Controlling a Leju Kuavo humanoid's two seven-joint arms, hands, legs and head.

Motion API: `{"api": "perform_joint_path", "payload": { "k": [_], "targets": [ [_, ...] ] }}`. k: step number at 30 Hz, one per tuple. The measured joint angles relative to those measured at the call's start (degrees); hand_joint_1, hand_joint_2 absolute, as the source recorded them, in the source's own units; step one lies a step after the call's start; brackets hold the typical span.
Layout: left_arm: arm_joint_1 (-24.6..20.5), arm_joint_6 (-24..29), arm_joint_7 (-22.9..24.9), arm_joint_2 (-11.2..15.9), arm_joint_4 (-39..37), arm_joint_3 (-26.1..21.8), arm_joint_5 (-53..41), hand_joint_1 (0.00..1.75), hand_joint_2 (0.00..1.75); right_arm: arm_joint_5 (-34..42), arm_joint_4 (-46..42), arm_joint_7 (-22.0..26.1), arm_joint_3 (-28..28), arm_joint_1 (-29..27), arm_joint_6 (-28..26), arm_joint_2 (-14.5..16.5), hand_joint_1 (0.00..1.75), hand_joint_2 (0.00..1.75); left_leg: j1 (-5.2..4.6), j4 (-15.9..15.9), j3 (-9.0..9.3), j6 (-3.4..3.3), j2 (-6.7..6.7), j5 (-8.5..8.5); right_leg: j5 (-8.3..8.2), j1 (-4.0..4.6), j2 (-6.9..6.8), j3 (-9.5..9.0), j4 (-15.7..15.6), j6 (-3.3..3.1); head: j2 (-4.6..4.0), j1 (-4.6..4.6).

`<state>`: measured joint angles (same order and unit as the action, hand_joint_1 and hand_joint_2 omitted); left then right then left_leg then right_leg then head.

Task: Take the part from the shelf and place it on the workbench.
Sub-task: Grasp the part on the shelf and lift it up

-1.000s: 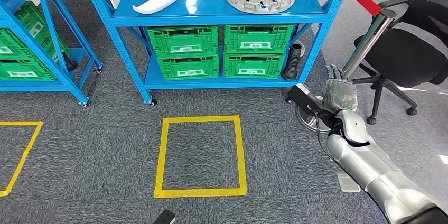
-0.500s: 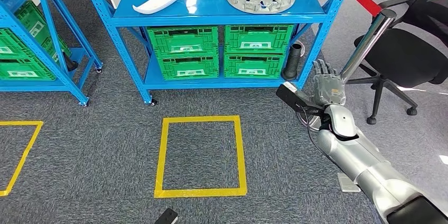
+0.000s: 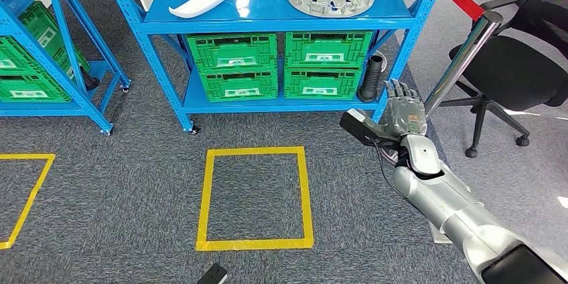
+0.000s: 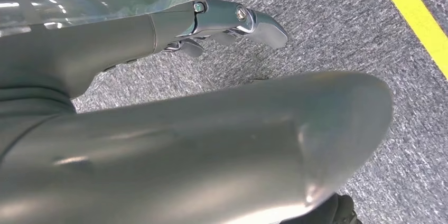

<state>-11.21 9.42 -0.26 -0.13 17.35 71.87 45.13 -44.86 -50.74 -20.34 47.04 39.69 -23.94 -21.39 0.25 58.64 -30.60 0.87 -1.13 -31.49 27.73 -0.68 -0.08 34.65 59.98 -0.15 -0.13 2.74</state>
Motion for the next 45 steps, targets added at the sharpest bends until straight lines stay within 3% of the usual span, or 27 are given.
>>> {"api": "perform_joint_path", "payload": {
  "k": [6,8,11,13,15,16,17,20,22,24,26,28,30,31,32,34,36,39,41,43,45],
  "targets": [
    [0.0,0.0,-0.2,0.0,0.0,0.0,-0.3,0.00,0.00,0.1,0.6,0.2,0.3,0.0,0.1,0.3,0.00,0.00,-0.40,0.3,-0.13,-0.53,0.00,-0.06,-0.18,-0.40,0.01,0.01,0.0,0.53,0.00,0.01],
    [0.0,0.0,-0.2,0.0,0.0,0.0,-0.4,0.00,0.00,0.1,0.7,0.1,0.4,0.0,0.3,0.4,0.00,0.00,-0.55,0.2,-0.19,-0.93,0.00,0.02,-0.34,-0.52,0.02,-0.05,-0.3,0.89,0.00,-0.01],
    [-0.3,0.0,-0.2,-0.1,0.0,-0.2,-0.6,0.00,0.00,0.1,0.7,0.1,0.4,0.3,0.4,0.4,0.00,0.00,-0.03,-1.3,0.49,-1.79,-0.11,0.77,0.11,-0.47,0.09,0.22,0.2,1.47,0.00,0.05],
    [-0.5,0.0,-0.2,-0.1,0.0,-0.3,-0.7,0.00,0.00,0.1,0.8,-0.1,0.4,0.7,0.6,0.4,0.00,0.00,0.33,-2.0,0.97,-2.05,-0.19,1.03,2.29,-0.50,0.12,2.94,5.3,1.72,0.00,0.21],
    [-0.5,0.0,-0.1,-0.1,0.0,-0.3,-0.8,0.00,0.00,0.1,0.9,-0.2,0.5,0.7,0.8,0.4,0.00,0.00,0.47,-2.0,1.17,-2.07,-0.19,0.82,4.09,-0.66,0.13,7.08,12.1,2.01,0.00,0.36],
    [-0.5,0.0,-0.1,-0.1,0.0,-0.3,-0.9,0.00,0.00,0.1,1.0,-0.3,0.6,0.6,0.8,0.4,0.00,0.00,0.53,-2.0,1.34,-1.99,-0.16,0.62,3.78,-0.76,0.12,8.38,13.7,2.15,0.00,0.40],
    [-0.5,0.0,-0.1,-0.2,0.0,-0.3,-0.9,0.00,0.00,0.1,1.0,-0.3,0.6,0.6,0.8,0.4,0.00,0.00,0.63,-1.9,1.65,-1.78,-0.13,0.30,2.26,-0.86,0.11,8.67,13.2,2.29,0.00,0.41],
    [-0.5,0.0,-0.1,-0.2,0.0,-0.4,-1.0,0.00,0.00,0.1,1.1,-0.3,0.6,0.6,0.9,0.4,0.00,0.00,1.03,-1.5,2.97,-0.52,-0.08,-1.31,-3.96,-0.87,-0.23,5.64,4.5,2.54,0.00,0.47],
    [-0.7,0.0,0.0,-0.3,0.0,-0.4,-1.2,0.00,0.00,0.1,1.2,-0.3,0.8,0.6,1.0,0.4,0.00,0.00,0.97,-1.2,2.88,0.46,-0.11,-2.03,-3.62,-0.57,-0.35,4.38,1.6,1.72,0.00,0.51],
    [-0.7,0.0,0.1,-0.3,0.0,-0.4,-1.2,0.00,0.00,0.1,1.3,-0.4,0.9,0.6,1.1,0.4,0.00,0.00,0.92,-1.1,2.55,1.13,-0.18,-2.12,-2.41,-0.45,-0.02,4.15,1.0,0.43,0.00,0.42],
    [-0.8,0.0,0.2,-0.3,0.0,-0.5,-1.3,0.00,0.00,0.1,1.4,-0.4,1.0,0.5,1.1,0.4,0.00,0.00,0.99,0.2,2.02,1.49,-0.01,-2.78,-1.98,-0.53,0.31,3.83,0.9,-0.40,0.00,0.10],
    [-0.9,0.0,0.2,-0.3,0.0,-0.5,-1.3,0.00,0.00,0.1,1.4,-0.4,1.0,0.6,1.1,0.4,0.00,0.00,0.91,5.7,-1.05,1.46,0.27,-4.66,-1.51,-0.48,0.46,3.08,0.6,-1.06,0.00,-0.24],
    [-0.7,0.0,0.2,-0.3,0.0,-0.6,-1.3,0.00,0.00,0.1,1.4,-0.4,1.2,0.5,1.1,0.5,0.00,0.00,0.68,13.2,-6.29,1.21,0.34,-5.90,-0.91,-0.18,0.67,2.27,0.5,-1.50,0.00,-0.38],
    [-0.6,0.0,0.2,-0.3,0.0,-0.7,-1.4,0.00,0.00,0.1,1.5,-0.4,1.3,0.5,1.1,0.6,0.00,0.00,0.55,15.3,-8.45,1.03,0.35,-5.25,-0.54,0.01,0.87,1.78,0.5,-1.62,0.00,-0.40],
    [-0.4,0.0,0.2,-0.3,0.0,-0.8,-1.4,0.00,0.00,0.1,1.5,-0.4,1.3,0.5,1.1,0.6,0.00,0.00,0.39,15.5,-9.70,0.76,0.36,-3.51,-0.12,0.19,1.09,1.20,0.5,-1.70,0.00,-0.42],
    [-0.3,0.0,0.1,-0.3,0.0,-1.0,-1.4,0.00,0.00,0.1,1.4,-0.4,1.4,0.5,1.1,0.7,0.00,0.00,-0.08,10.4,-9.47,-0.22,0.56,2.22,0.84,0.54,1.42,-0.30,0.4,-1.72,0.00,-0.49],
    [-0.3,0.0,0.1,-0.2,0.0,-1.2,-1.4,0.00,0.00,0.1,1.4,-0.4,1.4,0.7,1.2,0.8,0.00,0.00,-0.68,5.5,-8.02,-1.47,1.03,6.01,1.60,0.67,1.67,-1.50,0.2,-1.47,0.00,-0.37],
    [-0.4,0.0,0.2,-0.1,0.0,-1.3,-1.4,0.00,0.00,0.1,1.4,-0.5,1.4,0.8,1.3,0.9,0.00,0.00,-1.31,3.2,-6.88,-2.39,1.30,6.16,1.77,0.23,1.92,-1.83,-0.5,-0.58,0.00,-0.55],
    [-0.5,0.0,0.0,-0.1,0.0,-1.4,-1.5,0.00,0.00,0.0,1.3,-0.6,1.3,0.8,1.4,0.8,0.00,0.00,-0.90,0.6,-5.39,-2.62,1.37,5.36,2.14,0.19,1.50,-1.52,-0.3,0.00,0.00,-0.65],
    [-0.5,0.1,-0.2,-0.1,0.0,-1.6,-1.5,0.00,0.00,-0.2,1.2,-0.8,1.3,1.0,1.4,0.7,0.00,0.00,-0.31,-1.5,-3.96,-2.72,1.52,4.65,3.72,0.14,0.91,0.82,3.5,0.60,0.00,-0.44],
    [-0.3,0.1,-0.3,-0.2,0.0,-1.7,-1.6,0.00,0.00,-0.3,1.2,-1.2,1.4,0.8,1.6,0.7,0.00,0.00,-0.09,-1.5,-3.45,-2.67,1.56,4.23,5.34,-0.10,0.69,5.15,10.3,1.22,0.00,-0.15]
  ]
}}
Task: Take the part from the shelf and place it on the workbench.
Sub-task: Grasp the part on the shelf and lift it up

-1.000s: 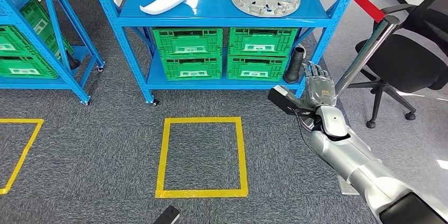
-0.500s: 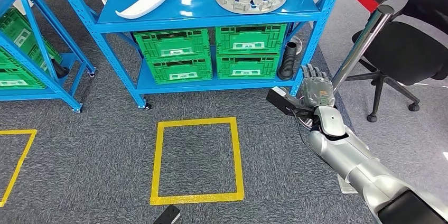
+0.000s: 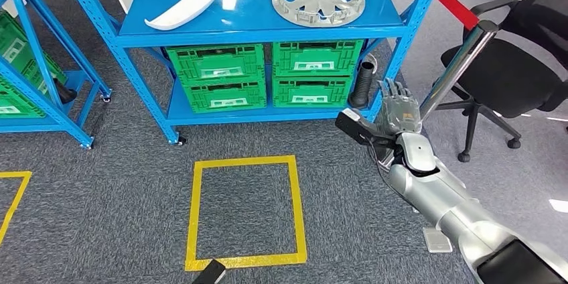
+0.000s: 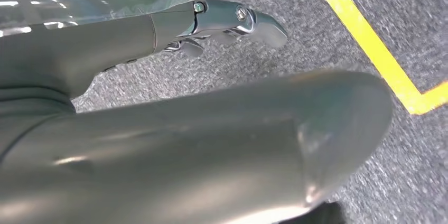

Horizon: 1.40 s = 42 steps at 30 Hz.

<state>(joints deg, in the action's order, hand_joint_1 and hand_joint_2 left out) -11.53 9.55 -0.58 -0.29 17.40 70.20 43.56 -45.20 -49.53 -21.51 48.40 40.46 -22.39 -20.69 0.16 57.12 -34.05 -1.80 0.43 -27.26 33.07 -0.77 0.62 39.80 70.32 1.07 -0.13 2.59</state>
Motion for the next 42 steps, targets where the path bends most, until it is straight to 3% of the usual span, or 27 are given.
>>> {"api": "perform_joint_path", "payload": {
  "k": [1,2,4,6,9,12,13,15,16,17,18,20,21,22,24,27,28,30,32,33,34,36,38,42],
  "targets": [
    [0.2,0.0,0.0,0.0,0.0,0.0,0.0,0.00,0.00,-0.1,0.0,-0.1,0.0,-0.3,0.1,0.0,0.00,0.00,0.12,0.1,0.32,0.11,-0.02,-0.38,-0.14,-0.17,-0.05,1.84,2.3,0.31,0.00,0.10],
    [0.4,0.0,-0.1,0.0,0.0,-0.1,0.0,0.00,0.00,-0.2,-0.1,-0.2,0.1,-0.6,0.1,0.0,0.00,0.00,0.26,0.3,0.72,0.28,-0.03,-0.84,-1.34,-0.36,-0.13,2.80,2.7,0.59,0.00,0.18],
    [0.6,0.0,-0.2,-0.1,0.0,-0.1,-0.1,0.00,0.00,-0.3,-0.3,-0.3,0.0,-0.8,0.2,-0.1,0.00,0.00,0.62,0.9,1.65,0.81,-0.05,-2.01,-6.06,-0.71,-0.39,1.86,-2.1,1.04,0.00,0.29],
    [0.6,0.0,-0.3,-0.1,0.0,-0.1,-0.1,0.00,0.00,-0.6,-0.6,-0.5,0.1,-0.7,0.2,-0.2,0.00,0.00,0.77,1.6,2.20,1.61,-0.02,-3.20,-8.64,-0.60,-0.57,-0.38,-7.5,1.07,0.00,0.39],
    [0.9,0.0,-0.4,-0.2,0.0,-0.1,-0.2,0.00,0.00,-0.9,-1.5,-1.1,0.1,-1.0,0.5,-0.3,0.00,0.00,0.75,2.0,2.38,2.65,-0.12,-3.98,-7.44,-0.20,-0.29,-1.53,-9.4,-0.31,0.00,0.39],
    [1.1,0.0,-0.5,-0.2,0.0,-0.1,-0.2,0.00,0.00,-1.2,-2.4,-1.4,0.0,-1.3,0.6,-0.4,0.00,0.00,0.83,3.3,2.04,3.39,-0.33,-5.44,-6.95,-0.43,-0.08,-2.18,-9.8,-1.51,0.00,0.14],
    [1.1,0.0,-0.6,-0.2,0.0,-0.1,-0.2,0.00,0.00,-1.3,-2.7,-1.5,0.0,-1.3,0.7,-0.4,0.00,0.00,0.84,5.8,0.88,3.50,-0.32,-6.61,-6.80,-0.48,-0.09,-2.59,-9.9,-1.84,0.00,0.01],
    [1.2,0.0,-0.6,-0.2,0.0,-0.2,-0.2,0.00,0.00,-1.5,-3.1,-1.7,0.1,-1.5,0.9,-0.4,0.00,0.00,0.83,13.2,-3.18,3.55,-0.32,-8.95,-6.34,-0.35,-0.08,-3.26,-10.0,-2.25,0.00,-0.27],
    [1.3,0.0,-0.6,-0.2,0.0,-0.2,-0.2,0.00,0.00,-1.7,-3.3,-1.9,0.1,-1.6,1.1,-0.4,0.00,0.00,0.83,16.3,-5.22,3.54,-0.32,-9.32,-6.08,-0.28,-0.04,-3.56,-10.0,-2.34,0.00,-0.31],
    [1.4,0.0,-0.6,-0.2,0.0,-0.2,-0.2,0.00,0.00,-1.8,-3.6,-2.1,0.1,-1.8,1.3,-0.4,0.00,0.00,0.82,17.5,-6.51,3.51,-0.32,-8.64,-5.81,-0.23,0.05,-3.89,-10.0,-2.34,0.00,-0.35],
    [1.5,0.0,-0.6,-0.1,0.0,-0.2,-0.3,0.00,0.00,-1.9,-3.8,-2.2,0.1,-1.9,1.4,-0.4,0.00,0.00,0.82,16.6,-6.80,3.40,-0.31,-6.83,-5.52,-0.20,0.17,-4.28,-10.0,-2.28,0.00,-0.40],
    [1.5,0.0,-0.6,-0.1,0.0,-0.2,-0.3,0.00,0.00,-2.1,-4.4,-2.3,0.1,-1.9,1.6,-0.4,0.00,0.00,0.78,10.4,-5.02,2.99,-0.23,-1.86,-4.84,-0.20,0.43,-5.26,-10.1,-1.99,0.00,-0.44],
    [1.5,0.0,-0.6,-0.1,0.0,-0.2,-0.3,0.00,0.00,-2.2,-4.6,-2.3,0.1,-1.9,1.7,-0.4,0.00,0.00,0.66,7.4,-3.90,2.75,-0.16,-0.12,-4.54,-0.15,0.56,-5.62,-10.1,-1.74,0.00,-0.49],
    [1.5,0.0,-0.6,-0.1,0.0,-0.2,-0.3,0.00,0.00,-2.3,-4.8,-2.3,0.1,-1.8,1.8,-0.4,0.00,0.00,0.52,5.2,-2.98,2.51,-0.09,0.47,-4.35,-0.16,0.65,-5.78,-10.1,-1.41,0.00,-0.51],
    [1.4,0.0,-0.6,-0.1,0.0,-0.2,-0.4,0.00,0.00,-2.5,-5.1,-2.3,0.1,-1.8,1.9,-0.4,0.00,0.00,0.20,3.6,-2.26,2.09,-0.02,-0.31,-4.26,-0.19,0.75,-5.59,-10.2,-0.70,0.00,-0.58],
    [1.3,0.0,-0.6,0.0,0.0,-0.3,-0.4,0.00,0.00,-2.7,-5.6,-2.3,0.0,-1.7,2.1,-0.5,0.00,0.00,0.47,2.3,-1.52,1.36,-0.04,-0.76,-3.49,-0.33,0.38,-4.92,-9.3,0.29,0.00,-0.49],
    [1.2,0.0,-0.6,0.0,0.0,-0.3,-0.4,0.00,0.00,-2.8,-5.8,-2.3,0.0,-1.6,2.1,-0.6,0.00,0.00,0.60,2.0,-1.24,1.08,-0.06,-0.79,-2.59,-0.33,0.17,-3.91,-7.3,0.51,0.00,-0.39],
    [1.1,0.0,-0.7,0.0,0.0,-0.4,-0.5,0.00,0.00,-2.8,-5.9,-2.3,0.0,-1.5,2.3,-0.7,0.00,0.00,0.54,2.0,-0.80,0.63,-0.07,-1.14,-0.32,-0.32,-0.11,-0.10,-0.6,0.73,0.00,-0.19],
    [1.2,0.0,-0.6,-0.1,0.0,-0.5,-0.5,0.00,0.00,-2.8,-5.9,-2.4,0.1,-1.8,2.4,-0.8,0.00,0.00,0.47,2.0,-0.18,0.47,-0.08,-1.67,-0.03,-0.32,-0.15,3.40,4.4,0.83,0.00,-0.14],
    [1.2,0.0,-0.6,-0.1,0.0,-0.5,-0.5,0.00,0.00,-2.8,-5.9,-2.4,0.1,-1.9,2.5,-0.8,0.00,0.00,0.46,2.0,0.26,0.51,-0.07,-2.01,-1.39,-0.32,-0.16,3.89,4.1,0.81,0.00,-0.13],
    [1.2,0.0,-0.6,-0.1,0.0,-0.6,-0.6,0.00,0.00,-2.8,-6.0,-2.4,0.1,-2.0,2.6,-0.8,0.00,0.00,0.46,2.0,0.80,0.60,-0.06,-2.41,-3.68,-0.32,-0.20,3.32,1.8,0.73,0.00,-0.11],
    [1.1,0.0,-0.6,-0.2,0.0,-0.6,-0.6,0.00,0.00,-2.8,-6.1,-2.3,0.0,-1.8,2.7,-0.8,0.00,0.00,0.39,2.1,1.75,1.05,-0.05,-3.32,-7.80,-0.16,-0.35,0.78,-4.8,0.39,0.00,-0.18],
    [1.1,0.0,-0.6,-0.3,0.0,-0.6,-0.7,0.00,0.00,-2.8,-6.1,-2.3,0.1,-1.6,2.8,-0.8,0.00,0.00,0.29,2.2,2.01,1.69,-0.06,-3.90,-8.39,0.12,-0.35,-1.01,-8.8,-0.26,0.00,-0.33],
    [1.0,-0.1,-0.6,-0.4,0.0,-0.7,-0.8,0.00,0.00,-2.8,-6.4,-2.4,0.0,-1.5,2.9,-0.9,0.00,0.00,0.40,2.1,2.28,2.84,-0.24,-4.67,-7.25,0.12,-0.03,-1.93,-10.0,-1.62,0.00,-0.37]
  ]
}}
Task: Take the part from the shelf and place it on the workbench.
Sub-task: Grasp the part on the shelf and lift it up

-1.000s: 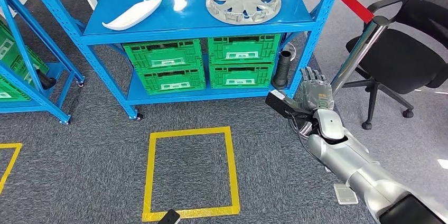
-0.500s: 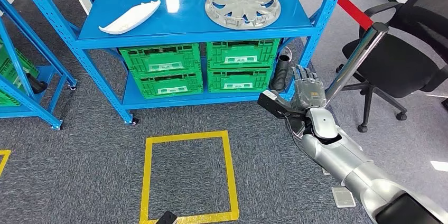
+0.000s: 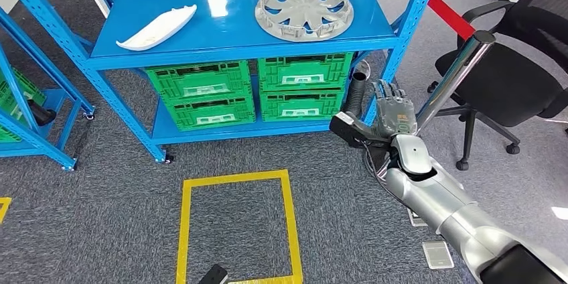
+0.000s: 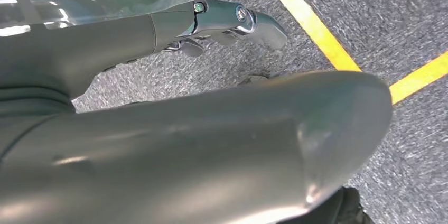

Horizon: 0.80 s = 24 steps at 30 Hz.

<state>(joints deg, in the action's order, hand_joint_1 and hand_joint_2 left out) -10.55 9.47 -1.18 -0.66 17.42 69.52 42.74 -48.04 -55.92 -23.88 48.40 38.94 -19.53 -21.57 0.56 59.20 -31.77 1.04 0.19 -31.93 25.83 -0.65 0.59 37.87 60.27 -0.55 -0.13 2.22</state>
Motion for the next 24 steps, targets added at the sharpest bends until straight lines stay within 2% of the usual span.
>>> {"api": "perform_joint_path", "payload": {
  "k": [2,4,5,6,7,9,10,11,14,16,18,20,21,22,24],
  "targets": [
    [-0.2,0.0,0.0,0.0,0.0,-0.1,0.0,0.00,0.00,0.0,-0.2,0.0,0.0,0.2,0.0,0.0,0.00,0.00,0.00,3.0,-1.19,0.38,-0.01,-1.63,0.23,-0.25,-0.06,-1.09,-0.7,-0.53,0.00,-0.29],
    [-0.3,0.0,0.0,0.0,0.0,-0.2,0.0,0.00,0.00,0.0,-0.2,0.1,0.1,0.3,0.0,0.0,0.00,0.00,0.00,9.8,-4.93,0.59,-0.01,-3.79,0.62,-0.22,-0.14,-1.88,-1.0,-0.82,0.00,-0.58],
    [-0.2,0.0,0.1,0.0,0.0,-0.2,0.0,0.00,0.00,0.0,-0.2,0.1,0.1,0.3,0.0,0.0,0.00,0.00,0.00,12.7,-6.93,0.66,-0.01,-4.21,0.86,-0.20,-0.14,-2.18,-1.0,-0.87,0.00,-0.60],
    [-0.2,0.0,0.1,0.0,0.0,-0.2,0.0,0.00,0.00,0.0,-0.2,0.2,0.2,0.2,0.0,0.0,0.00,0.00,0.00,14.2,-8.35,0.70,-0.01,-3.68,1.12,-0.19,-0.09,-2.48,-1.0,-0.86,0.00,-0.61],
    [-0.1,0.0,0.1,0.0,0.0,-0.3,0.0,0.00,0.00,0.0,-0.2,0.3,0.2,0.2,0.0,0.0,0.00,0.00,0.01,13.6,-8.77,0.67,-0.01,-2.00,1.42,-0.19,-0.02,-2.87,-1.0,-0.79,0.00,-0.62],
    [0.0,0.0,0.1,0.0,0.0,-0.3,0.0,0.00,0.00,0.0,-0.2,0.6,0.2,0.2,0.0,0.0,0.00,0.00,0.00,8.0,-7.22,0.37,0.03,2.98,2.13,-0.22,0.14,-3.80,-1.0,-0.48,0.00,-0.66],
    [0.0,0.0,0.1,0.0,0.0,-0.3,0.0,0.00,0.00,0.0,-0.2,0.7,0.3,0.3,0.0,0.0,0.00,0.00,-0.08,5.1,-6.14,0.12,0.06,4.79,2.46,-0.14,0.21,-4.14,-0.9,-0.23,0.00,-0.67],
    [0.0,0.0,0.1,0.0,0.0,-0.4,-0.1,0.00,0.00,0.0,-0.2,0.8,0.3,0.3,0.0,0.0,0.00,0.00,-0.17,2.9,-5.22,-0.18,0.09,5.46,2.65,-0.10,0.28,-4.25,-0.9,0.07,0.00,-0.68],
    [0.0,0.0,0.1,0.0,0.0,-0.4,-0.1,0.00,0.00,0.0,-0.1,0.9,0.4,0.4,0.0,0.0,0.00,0.00,-0.31,0.6,-4.18,-1.17,0.12,4.25,2.84,-0.11,0.31,-3.84,-1.0,1.10,0.00,-0.70],
    [0.1,0.0,0.0,0.0,0.0,-0.4,-0.1,0.00,0.00,0.0,-0.1,1.0,0.4,0.4,0.1,0.0,0.00,0.00,-0.09,0.0,-3.87,-1.78,0.14,4.02,3.66,-0.16,0.01,-3.05,0.5,1.69,0.00,-0.60],
    [0.1,0.0,0.0,0.0,0.0,-0.4,-0.1,0.00,0.00,0.0,-0.1,1.0,0.4,0.3,0.2,0.0,0.00,0.00,-0.01,-0.2,-3.43,-2.34,0.15,3.75,5.68,-0.18,-0.21,-0.04,6.1,2.00,0.00,-0.41],
    [0.3,0.0,0.0,0.0,0.0,-0.4,-0.1,0.00,0.00,0.0,-0.1,0.9,0.5,-0.1,0.4,0.0,0.00,0.00,-0.12,-0.1,-2.95,-2.67,0.15,3.29,7.20,-0.19,-0.22,4.41,13.0,2.14,0.00,-0.30],
    [0.4,0.0,0.0,0.0,0.0,-0.4,-0.1,0.00,0.00,0.0,-0.1,0.8,0.5,-0.4,0.5,0.0,0.00,0.00,-0.18,-0.1,-2.59,-2.72,0.15,2.99,6.70,-0.19,-0.22,5.80,14.5,2.14,0.00,-0.27],
    [0.5,0.0,0.0,0.0,0.0,-0.4,-0.2,0.00,0.00,0.0,-0.1,0.8,0.6,-0.6,0.6,0.0,0.00,0.00,-0.22,-0.1,-2.12,-2.71,0.16,2.64,5.15,-0.17,-0.22,6.19,13.9,2.05,0.00,-0.24],
    [0.6,0.0,-0.1,-0.1,0.0,-0.4,-0.2,0.00,0.00,0.0,-0.2,0.6,0.6,-0.6,0.7,0.0,0.00,0.00,-0.25,-0.1,-1.03,-2.50,0.17,1.81,0.33,-0.02,-0.26,4.25,7.7,1.65,0.00,-0.19]
  ]
}}
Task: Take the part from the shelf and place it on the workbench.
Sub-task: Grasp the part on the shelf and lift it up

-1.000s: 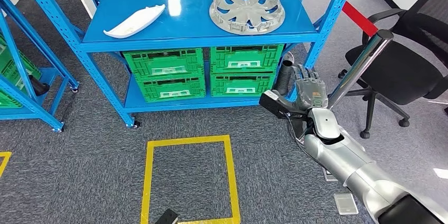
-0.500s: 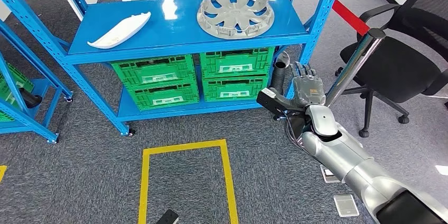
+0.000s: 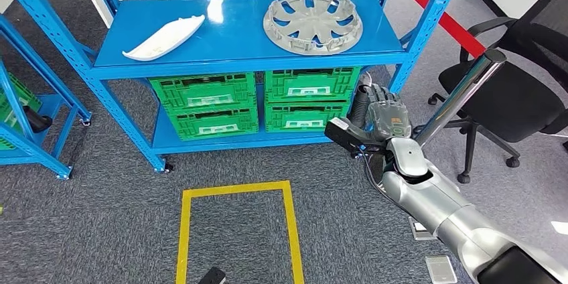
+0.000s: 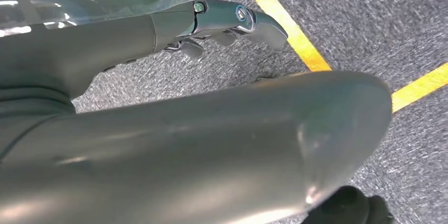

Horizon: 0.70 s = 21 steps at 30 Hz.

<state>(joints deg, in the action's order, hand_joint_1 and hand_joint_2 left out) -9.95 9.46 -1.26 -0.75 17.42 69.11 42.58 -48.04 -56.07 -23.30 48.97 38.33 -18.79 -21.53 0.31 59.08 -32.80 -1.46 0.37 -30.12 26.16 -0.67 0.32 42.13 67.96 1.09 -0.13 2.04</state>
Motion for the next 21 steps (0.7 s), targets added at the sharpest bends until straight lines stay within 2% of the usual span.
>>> {"api": "perform_joint_path", "payload": {
  "k": [1,2,4,7,8,10,11,12,13,14,15,16,17,18,21],
  "targets": [
    [0.0,0.0,-0.1,0.0,0.0,0.0,0.0,0.00,0.00,0.0,0.0,-0.1,0.0,0.1,0.1,0.0,0.00,0.00,-0.07,0.1,0.38,0.23,0.01,-0.39,-1.68,0.18,-0.05,-1.29,-3.2,-0.25,0.00,-0.04],
    [0.0,0.0,-0.1,-0.1,0.0,0.0,0.0,0.00,0.00,0.0,-0.1,-0.1,0.0,0.1,0.1,0.0,0.00,0.00,-0.12,0.1,0.57,0.51,0.02,-0.70,-2.31,0.35,-0.05,-2.40,-5.8,-0.55,0.00,-0.04],
    [0.0,0.1,-0.2,-0.2,0.0,0.0,0.0,0.00,0.00,-0.1,-0.2,-0.2,0.0,0.2,0.3,0.0,0.00,0.00,-0.17,0.0,0.64,1.14,-0.02,-1.01,-1.60,0.64,0.06,-3.31,-7.5,-1.10,0.00,-0.07],
    [0.0,0.0,-0.2,-0.3,0.0,0.0,0.0,0.00,0.00,-0.3,-0.5,-0.3,0.0,0.2,0.3,0.0,0.00,0.00,-0.14,0.5,0.79,2.03,-0.12,-1.94,-1.03,0.30,0.19,-4.33,-8.5,-1.86,0.00,-0.07],
    [-0.1,0.0,-0.2,-0.3,0.0,0.0,0.0,0.00,0.00,-0.3,-0.6,-0.3,0.0,0.2,0.3,0.0,0.00,0.00,-0.16,2.4,0.01,2.26,-0.12,-2.90,-0.92,0.13,0.15,-4.86,-8.9,-2.10,0.00,-0.15],
    [0.0,0.0,-0.3,-0.3,0.0,0.0,0.1,0.00,0.00,-0.3,-0.7,-0.3,0.0,0.1,0.4,0.1,0.00,0.00,-0.12,9.1,-3.54,2.59,-0.13,-5.41,-0.52,0.05,0.05,-5.68,-9.2,-2.48,0.00,-0.28],
    [0.1,0.0,-0.3,-0.3,0.0,0.0,0.1,0.00,0.00,-0.3,-0.8,-0.3,0.0,0.0,0.4,0.1,0.00,0.00,-0.08,12.5,-5.68,2.77,-0.13,-6.21,-0.28,0.05,0.03,-5.97,-9.2,-2.55,0.00,-0.29],
    [0.1,0.0,-0.3,-0.3,0.0,0.0,0.1,0.00,0.00,-0.3,-0.8,-0.3,0.1,0.0,0.4,0.1,0.00,0.00,-0.03,14.4,-7.24,2.96,-0.13,-5.99,-0.01,0.03,0.04,-6.26,-9.2,-2.54,0.00,-0.29],
    [0.2,0.0,-0.3,-0.3,0.0,0.0,0.1,0.00,0.00,-0.3,-0.8,-0.3,0.1,-0.1,0.4,0.2,0.00,0.00,0.06,14.4,-7.89,3.12,-0.13,-4.67,0.29,-0.01,0.08,-6.60,-9.1,-2.46,0.00,-0.29],
    [0.2,0.0,-0.3,-0.3,0.0,0.0,0.1,0.00,0.00,-0.3,-0.8,-0.3,0.1,-0.1,0.4,0.2,0.00,0.00,0.18,12.2,-7.51,3.22,-0.13,-2.35,0.65,-0.07,0.14,-7.03,-9.1,-2.33,0.00,-0.29],
    [0.2,0.0,-0.3,-0.3,0.0,0.0,0.1,0.00,0.00,-0.3,-0.8,-0.3,0.1,-0.1,0.4,0.2,0.00,0.00,0.28,8.7,-6.37,3.24,-0.13,0.28,1.06,-0.14,0.20,-7.53,-9.0,-2.14,0.00,-0.30],
    [0.2,0.0,-0.3,-0.3,0.0,0.0,0.1,0.00,0.00,-0.3,-0.9,-0.3,0.0,-0.1,0.3,0.3,0.00,0.00,0.28,5.5,-5.10,3.17,-0.10,2.15,1.44,-0.13,0.25,-7.95,-8.9,-1.89,0.00,-0.32],
    [0.2,0.0,-0.3,-0.3,0.0,0.0,0.1,0.00,0.00,-0.3,-0.9,-0.3,0.0,0.0,0.3,0.3,0.00,0.00,0.22,2.8,-3.93,2.92,-0.07,3.10,1.75,-0.10,0.31,-8.21,-8.8,-1.58,0.00,-0.38],
    [0.2,0.0,-0.3,-0.3,0.0,0.0,0.2,0.00,0.00,-0.3,-0.9,-0.3,0.0,0.0,0.3,0.3,0.00,0.00,0.11,1.3,-3.21,2.57,-0.02,3.09,1.93,-0.06,0.34,-8.26,-8.8,-1.26,0.00,-0.41],
    [0.2,0.0,-0.3,-0.3,0.0,-0.1,0.2,0.00,0.00,-0.4,-0.9,-0.4,0.0,0.0,0.2,0.3,0.00,0.00,0.00,0.1,-2.54,1.33,0.09,2.17,2.19,-0.14,0.24,-8.14,-8.9,-0.26,0.00,-0.42]
  ]
}}
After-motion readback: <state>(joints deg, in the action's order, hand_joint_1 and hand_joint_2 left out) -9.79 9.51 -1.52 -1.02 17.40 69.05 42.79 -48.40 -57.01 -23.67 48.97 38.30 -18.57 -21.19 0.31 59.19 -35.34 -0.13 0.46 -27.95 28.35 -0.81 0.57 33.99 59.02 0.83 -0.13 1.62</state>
